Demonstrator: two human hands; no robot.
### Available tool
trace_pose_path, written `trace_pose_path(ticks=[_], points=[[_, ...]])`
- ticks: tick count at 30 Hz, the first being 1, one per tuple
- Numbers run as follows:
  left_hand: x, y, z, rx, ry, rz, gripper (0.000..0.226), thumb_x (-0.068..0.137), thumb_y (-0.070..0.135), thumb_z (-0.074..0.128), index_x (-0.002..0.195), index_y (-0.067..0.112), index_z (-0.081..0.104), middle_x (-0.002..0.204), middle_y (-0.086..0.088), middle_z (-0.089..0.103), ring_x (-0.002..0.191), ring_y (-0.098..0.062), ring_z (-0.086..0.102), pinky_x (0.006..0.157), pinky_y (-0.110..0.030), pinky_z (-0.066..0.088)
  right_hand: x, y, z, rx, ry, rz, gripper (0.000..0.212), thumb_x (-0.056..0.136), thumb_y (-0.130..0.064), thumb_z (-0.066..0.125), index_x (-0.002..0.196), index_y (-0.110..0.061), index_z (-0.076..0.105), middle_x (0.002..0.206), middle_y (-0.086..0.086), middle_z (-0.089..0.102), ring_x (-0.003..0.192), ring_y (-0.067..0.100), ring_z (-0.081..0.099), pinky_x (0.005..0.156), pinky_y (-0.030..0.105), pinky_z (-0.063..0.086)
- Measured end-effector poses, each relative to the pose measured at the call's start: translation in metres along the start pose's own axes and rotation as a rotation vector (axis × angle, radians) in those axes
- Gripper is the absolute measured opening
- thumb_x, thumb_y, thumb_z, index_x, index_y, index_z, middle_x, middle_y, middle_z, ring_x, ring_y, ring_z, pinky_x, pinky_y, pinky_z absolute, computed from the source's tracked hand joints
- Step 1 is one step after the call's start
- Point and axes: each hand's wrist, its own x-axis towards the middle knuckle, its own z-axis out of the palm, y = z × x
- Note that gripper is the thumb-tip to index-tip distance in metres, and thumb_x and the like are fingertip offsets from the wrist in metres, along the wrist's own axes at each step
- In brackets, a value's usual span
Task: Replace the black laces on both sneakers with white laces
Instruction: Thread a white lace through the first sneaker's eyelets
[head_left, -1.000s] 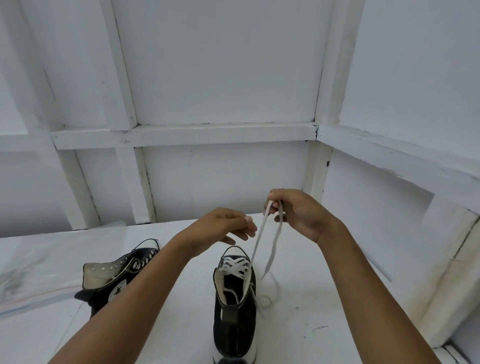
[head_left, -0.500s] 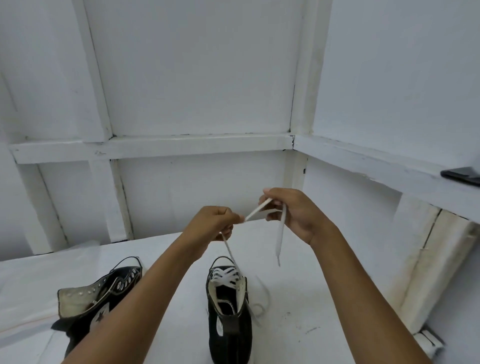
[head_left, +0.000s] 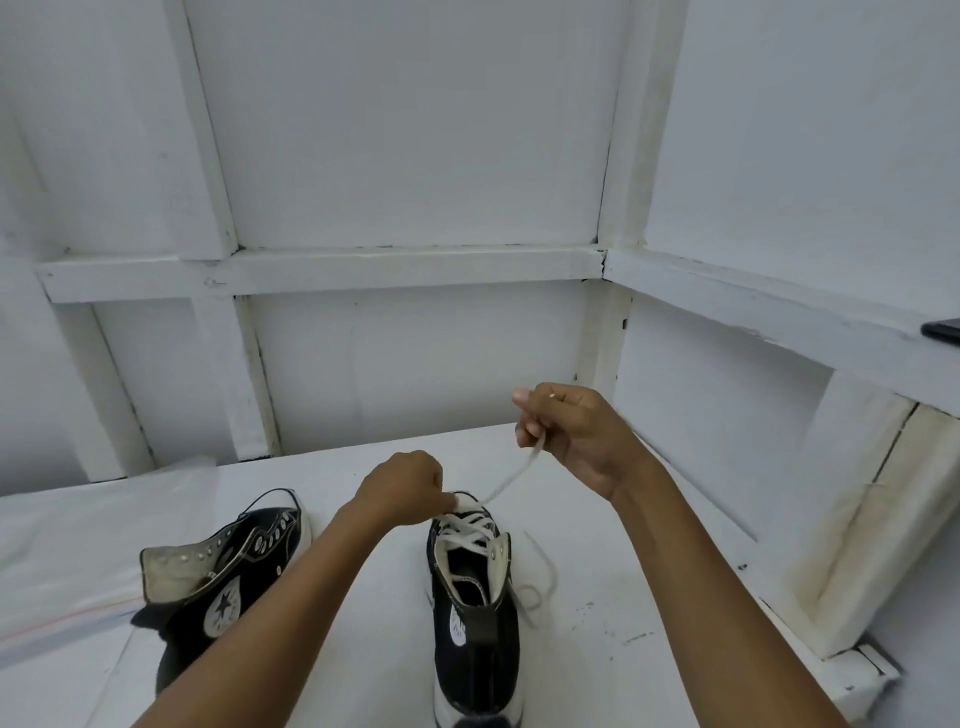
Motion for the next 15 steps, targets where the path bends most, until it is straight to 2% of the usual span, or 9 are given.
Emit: trace_pose_path(ticks=[2, 4, 7, 10, 12, 15], points=[[-0.005, 0.001, -0.006, -0.047, 0.024, 0.038, 0.028, 0.089, 0.044, 0.063, 0.074, 0.023, 0.053, 0.08, 0.009, 0.059, 0.079, -0.014, 0.056, 0.062, -0.028, 0.038, -0.003, 0.003, -0.001, -0.109, -0.049, 0.046, 0.032, 0.078, -0.03, 0.073, 0.061, -0.013, 0.052, 0.061, 0.003, 0.052, 0.064, 0.019, 0.053, 0.069, 0.027, 0.049], [-0.013, 0.001, -0.014, -0.168, 0.008, 0.056, 0.028, 0.09, 0.044, 0.064, 0.077, 0.02, 0.057, 0.08, 0.006, 0.063, 0.076, -0.012, 0.057, 0.062, -0.027, 0.04, -0.008, 0.007, -0.002, -0.233, -0.117, 0.105, 0.026, 0.082, -0.029, 0.072, 0.067, -0.011, 0.06, 0.066, 0.005, 0.06, 0.068, 0.019, 0.057, 0.073, 0.03, 0.049], [-0.027, -0.001, -0.025, -0.297, -0.155, 0.082, 0.033, 0.088, 0.043, 0.067, 0.073, 0.013, 0.063, 0.074, 0.0, 0.068, 0.066, -0.012, 0.059, 0.061, -0.027, 0.044, -0.014, 0.013, -0.001, -0.389, -0.22, 0.197, 0.009, 0.091, -0.013, 0.068, 0.09, -0.005, 0.064, 0.076, 0.009, 0.068, 0.071, 0.017, 0.061, 0.072, 0.026, 0.05], [-0.04, -0.003, -0.03, -0.23, -0.307, 0.074, 0.032, 0.09, 0.04, 0.066, 0.067, 0.018, 0.067, 0.061, 0.01, 0.067, 0.058, -0.007, 0.056, 0.056, -0.021, 0.044, -0.014, 0.019, 0.005, -0.534, -0.258, 0.293, 0.016, 0.089, -0.006, 0.068, 0.104, -0.003, 0.066, 0.082, 0.011, 0.073, 0.075, 0.014, 0.069, 0.072, 0.022, 0.052], [-0.046, -0.004, -0.031, -0.22, -0.375, 0.062, 0.03, 0.091, 0.035, 0.064, 0.065, 0.021, 0.068, 0.061, 0.011, 0.068, 0.058, -0.006, 0.057, 0.057, -0.021, 0.044, -0.012, 0.023, 0.011, -0.634, -0.259, 0.356, 0.017, 0.086, -0.004, 0.069, 0.103, -0.002, 0.07, 0.085, 0.012, 0.075, 0.08, 0.014, 0.07, 0.072, 0.022, 0.05], [-0.052, -0.008, -0.03, -0.323, -0.407, 0.035, 0.026, 0.092, 0.027, 0.063, 0.07, 0.02, 0.072, 0.067, 0.007, 0.07, 0.062, -0.008, 0.057, 0.058, -0.021, 0.045, -0.007, 0.03, 0.021, -0.764, -0.261, 0.385, 0.01, 0.081, -0.003, 0.071, 0.089, -0.005, 0.076, 0.082, 0.007, 0.076, 0.08, 0.011, 0.067, 0.072, 0.023, 0.047]])
